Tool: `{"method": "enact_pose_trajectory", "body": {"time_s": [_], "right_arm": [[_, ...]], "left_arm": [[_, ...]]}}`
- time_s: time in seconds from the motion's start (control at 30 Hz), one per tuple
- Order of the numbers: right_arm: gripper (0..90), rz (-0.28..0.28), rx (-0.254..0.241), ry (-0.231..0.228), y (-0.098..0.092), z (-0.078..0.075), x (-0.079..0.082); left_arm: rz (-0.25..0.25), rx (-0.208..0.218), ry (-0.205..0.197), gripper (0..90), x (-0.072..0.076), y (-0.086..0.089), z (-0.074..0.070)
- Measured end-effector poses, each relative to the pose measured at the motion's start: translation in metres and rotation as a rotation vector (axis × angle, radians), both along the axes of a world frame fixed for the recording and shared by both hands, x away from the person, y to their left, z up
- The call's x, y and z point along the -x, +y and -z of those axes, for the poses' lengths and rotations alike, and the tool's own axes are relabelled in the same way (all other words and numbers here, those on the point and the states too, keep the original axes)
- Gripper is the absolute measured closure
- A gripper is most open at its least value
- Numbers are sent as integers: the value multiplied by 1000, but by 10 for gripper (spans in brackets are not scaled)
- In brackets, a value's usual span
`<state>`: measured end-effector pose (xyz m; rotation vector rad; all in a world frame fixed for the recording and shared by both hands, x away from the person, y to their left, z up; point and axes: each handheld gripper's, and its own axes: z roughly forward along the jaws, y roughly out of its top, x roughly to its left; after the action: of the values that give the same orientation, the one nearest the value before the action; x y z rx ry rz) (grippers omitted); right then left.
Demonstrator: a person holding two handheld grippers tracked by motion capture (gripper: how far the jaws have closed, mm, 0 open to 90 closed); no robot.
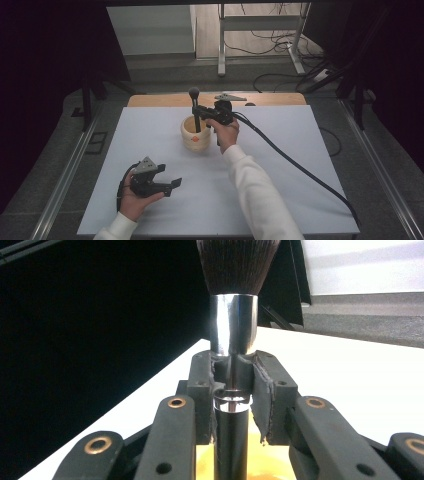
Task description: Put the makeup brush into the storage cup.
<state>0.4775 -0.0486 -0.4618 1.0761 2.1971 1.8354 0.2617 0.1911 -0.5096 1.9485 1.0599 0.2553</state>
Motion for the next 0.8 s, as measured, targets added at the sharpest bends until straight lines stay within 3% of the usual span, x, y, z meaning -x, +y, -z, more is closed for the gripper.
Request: {"method": "enact_pose_trajectory", "body": {"time_s": [0.47,0.57,0.67,0.8], "right_arm": [[712,-14,35,-17,2,4,5],[694,-19,61,-30,2,3,7],[566,-9,67,-36,1,2,9],[406,-4,68,17,-1,-2,9]], "left_arm": [[1,1,-3,157,0,1,-1],[1,2,-3,157,0,1,-1],[2,4,-2,157,0,1,-2],[4,1,-2,157,1,1,-2]]}}
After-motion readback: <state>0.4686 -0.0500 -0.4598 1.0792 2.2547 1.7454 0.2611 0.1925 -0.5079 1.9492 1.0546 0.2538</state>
